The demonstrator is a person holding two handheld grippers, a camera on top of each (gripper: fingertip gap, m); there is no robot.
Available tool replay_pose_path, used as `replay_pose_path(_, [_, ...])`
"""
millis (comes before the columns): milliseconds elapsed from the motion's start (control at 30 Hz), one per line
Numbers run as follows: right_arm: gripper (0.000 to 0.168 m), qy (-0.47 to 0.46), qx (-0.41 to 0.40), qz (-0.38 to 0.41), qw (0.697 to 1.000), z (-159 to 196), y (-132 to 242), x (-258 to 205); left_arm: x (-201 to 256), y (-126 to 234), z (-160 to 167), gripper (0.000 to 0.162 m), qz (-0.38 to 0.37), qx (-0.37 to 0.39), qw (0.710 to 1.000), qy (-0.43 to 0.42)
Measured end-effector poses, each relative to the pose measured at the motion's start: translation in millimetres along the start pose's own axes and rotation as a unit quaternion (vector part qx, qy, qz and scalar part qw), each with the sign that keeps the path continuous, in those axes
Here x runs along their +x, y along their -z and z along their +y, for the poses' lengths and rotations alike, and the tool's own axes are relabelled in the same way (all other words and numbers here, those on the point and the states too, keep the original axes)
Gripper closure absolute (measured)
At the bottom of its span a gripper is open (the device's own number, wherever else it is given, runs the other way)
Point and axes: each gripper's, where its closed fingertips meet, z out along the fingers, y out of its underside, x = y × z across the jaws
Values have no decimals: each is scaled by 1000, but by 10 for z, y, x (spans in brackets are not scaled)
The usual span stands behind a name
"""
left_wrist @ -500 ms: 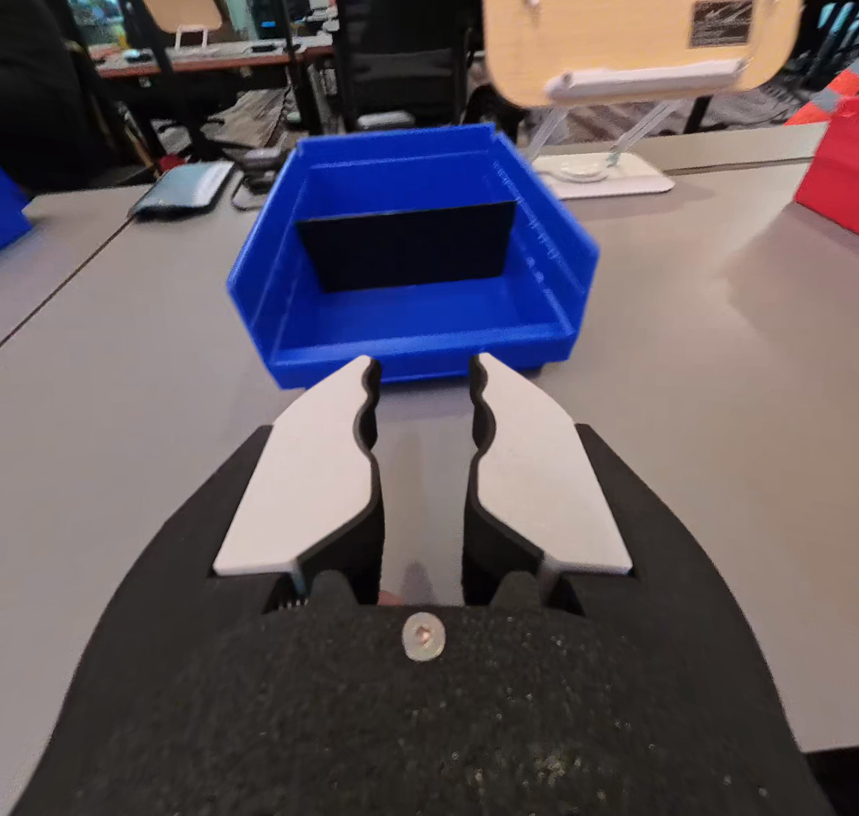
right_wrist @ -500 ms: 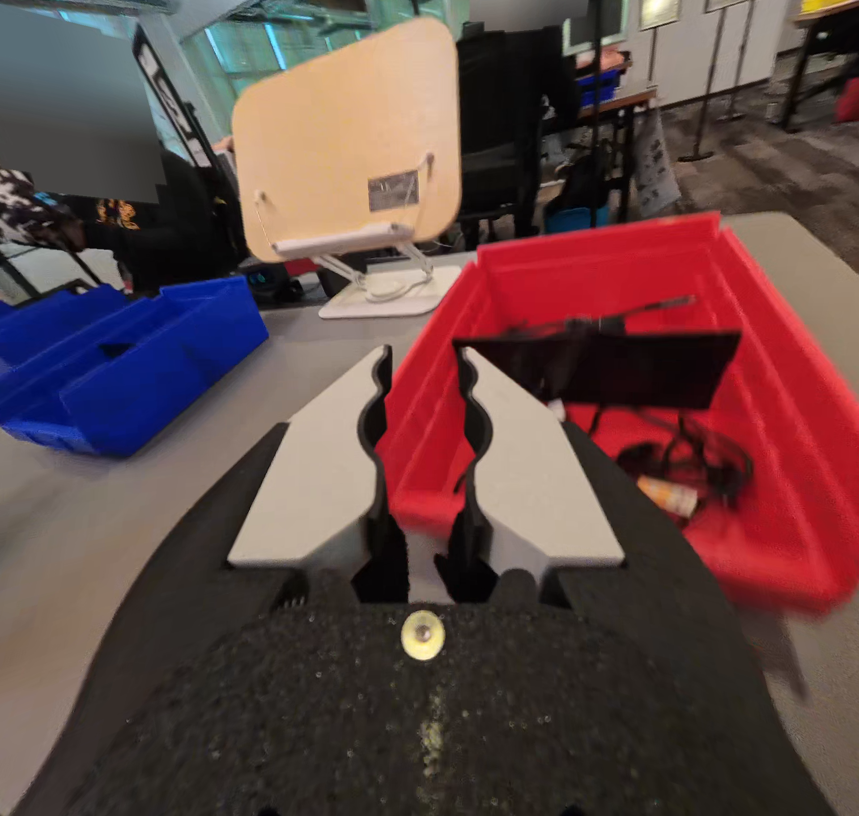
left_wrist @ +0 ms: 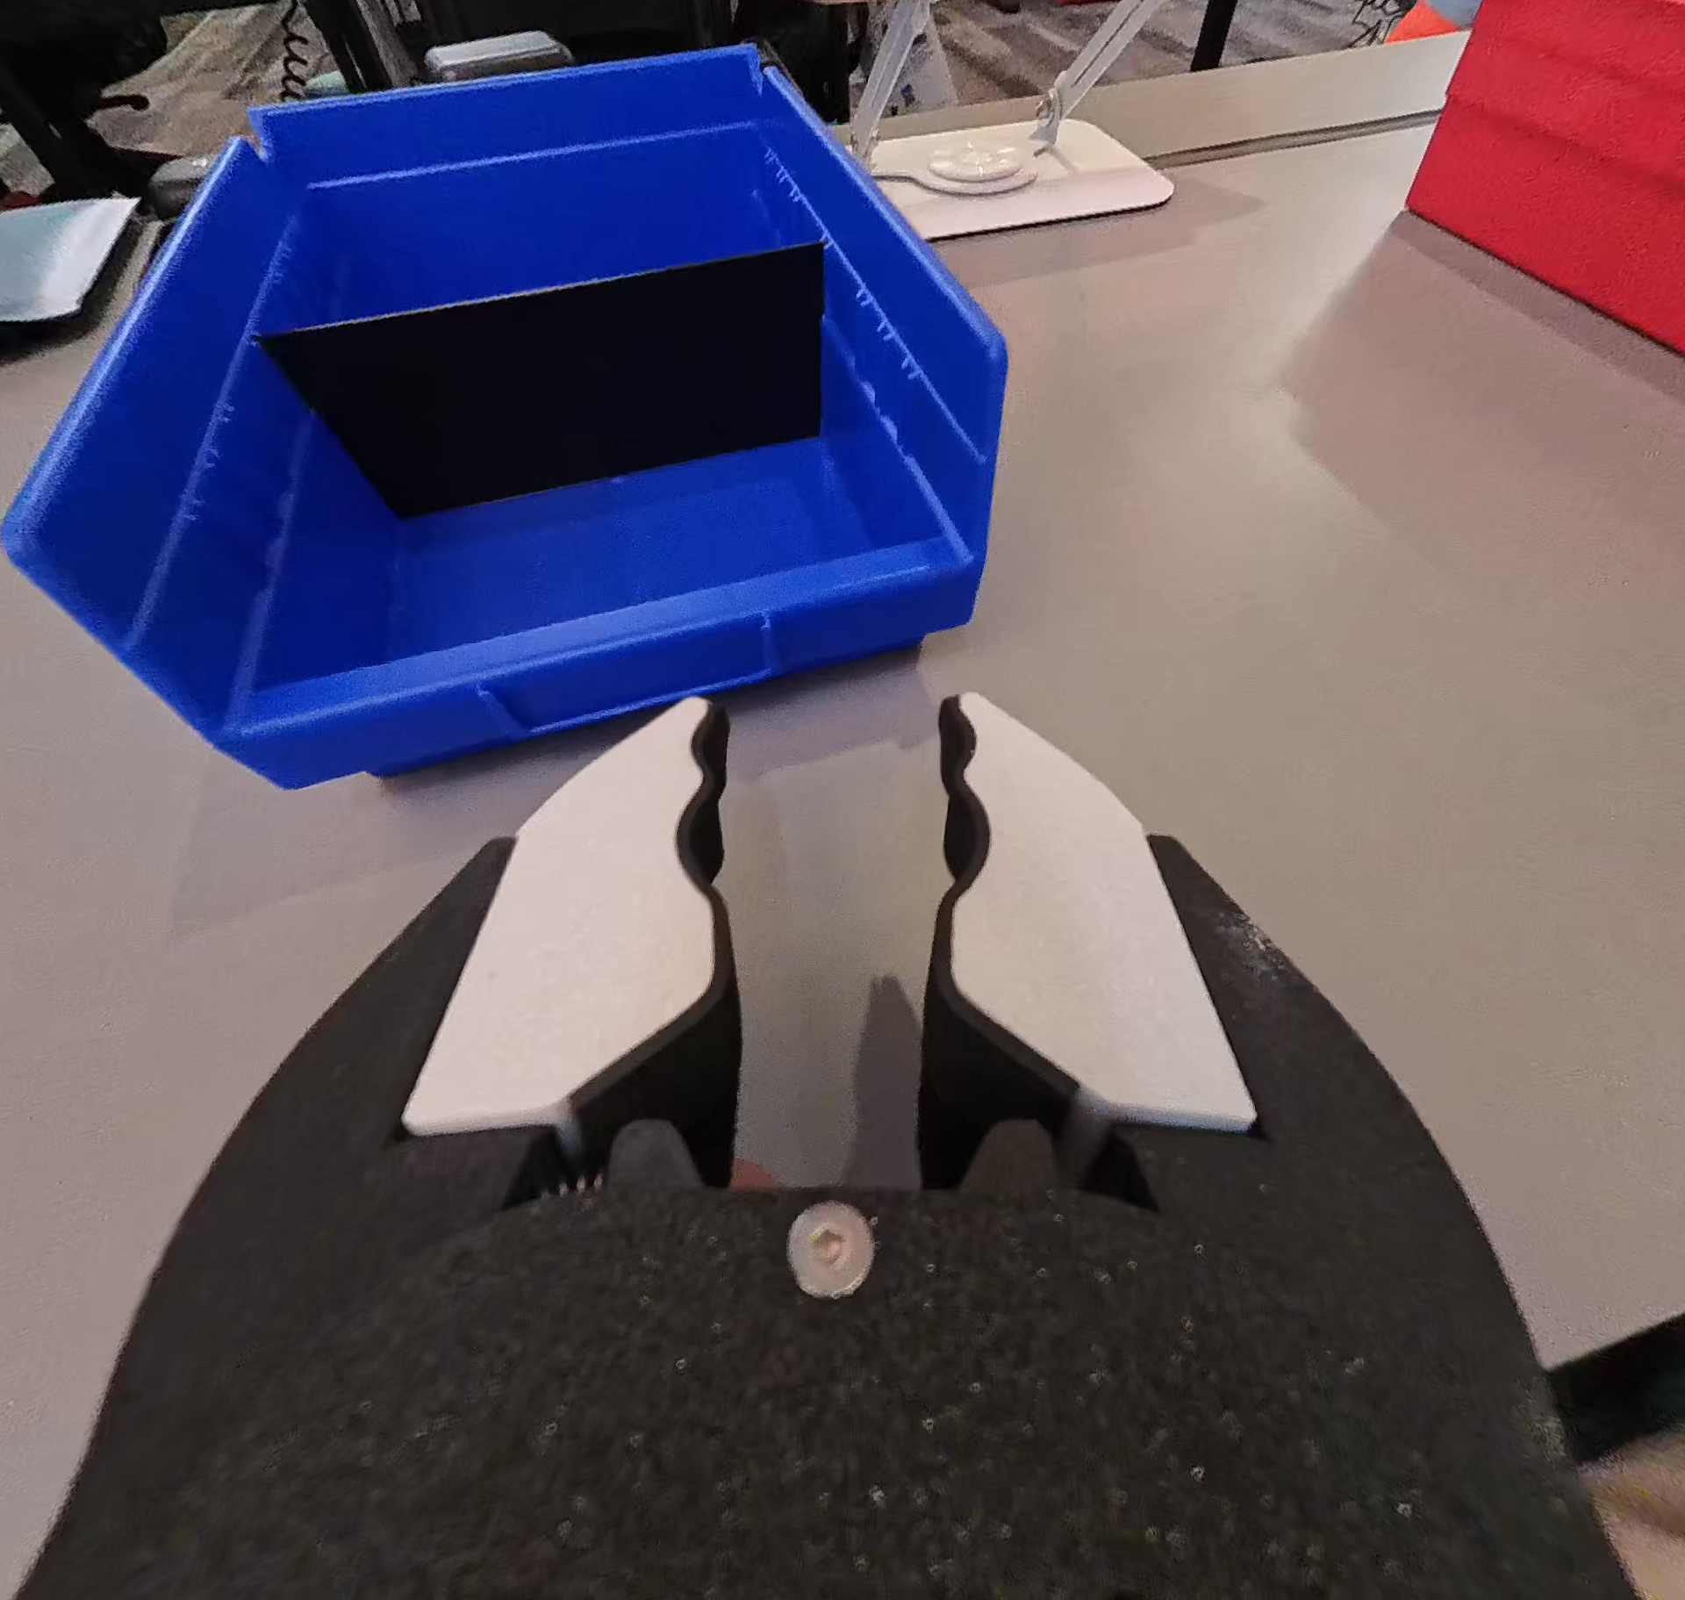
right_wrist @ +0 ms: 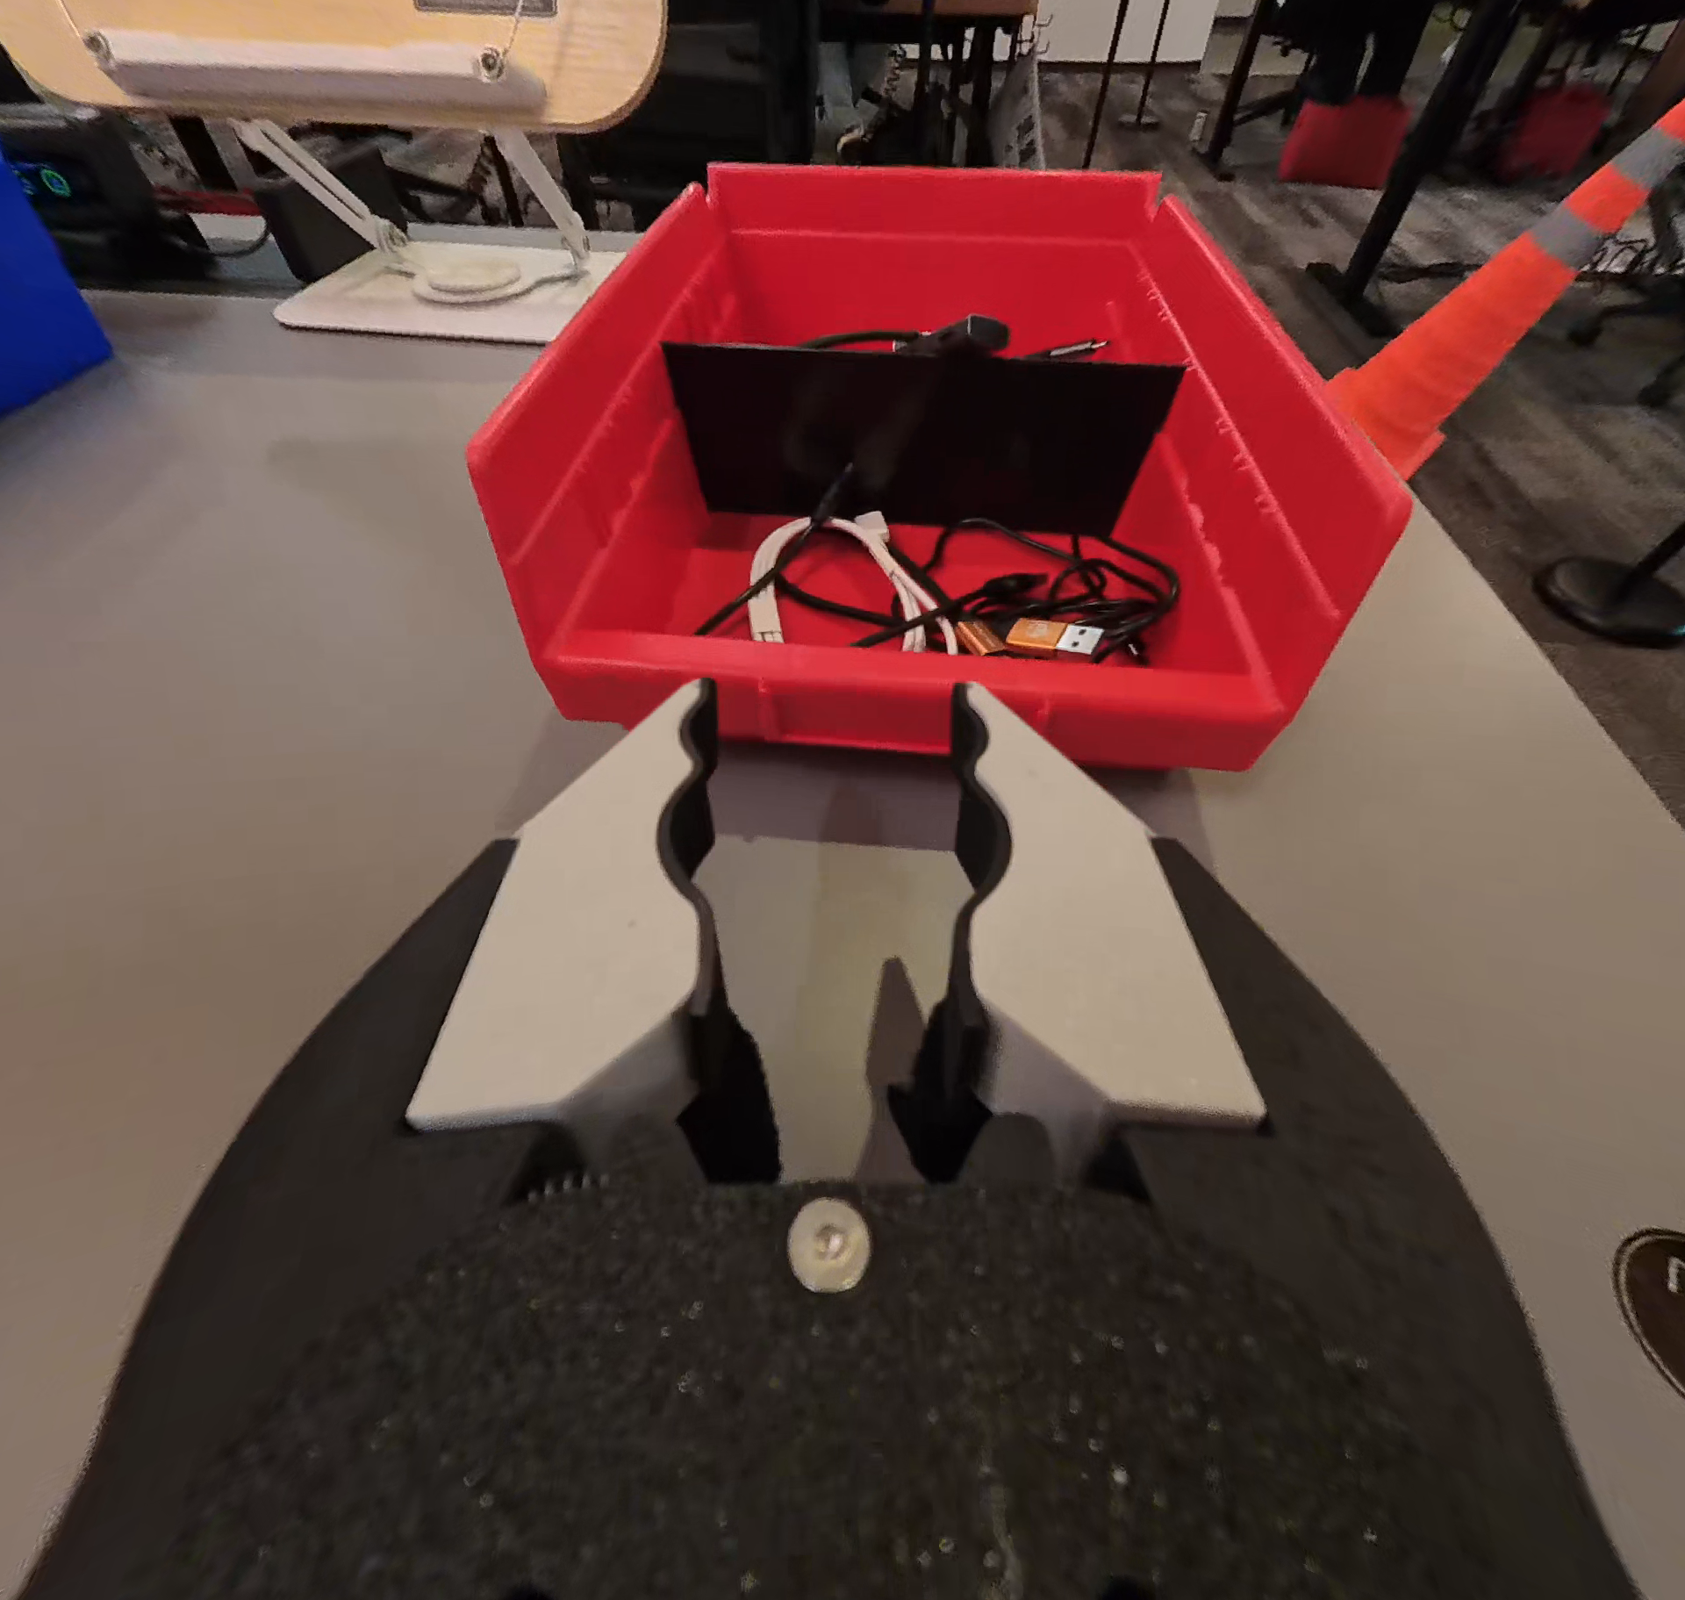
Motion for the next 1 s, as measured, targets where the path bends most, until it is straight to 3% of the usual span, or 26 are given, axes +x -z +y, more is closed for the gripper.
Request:
replay_pose_path(500, [118, -3, -8, -18, 1000, 42, -105, -90, 64, 67, 58, 124, -7, -4, 999, -32])
replay_pose_path(633, [117, 8, 1, -27, 1000, -18, -163, -191, 11, 155, 66, 137, -10, -5, 1000, -20])
replay_pose_path(800, [115, 59, 4, -84, 995, -66, -248, -652, 108, 142, 144, 116, -7, -20, 999, -25])
replay_pose_path(1000, [113, 69, 8, -85, 994, -194, -539, -1008, 408, 132, 221, 114, 3, -34, 997, -65])
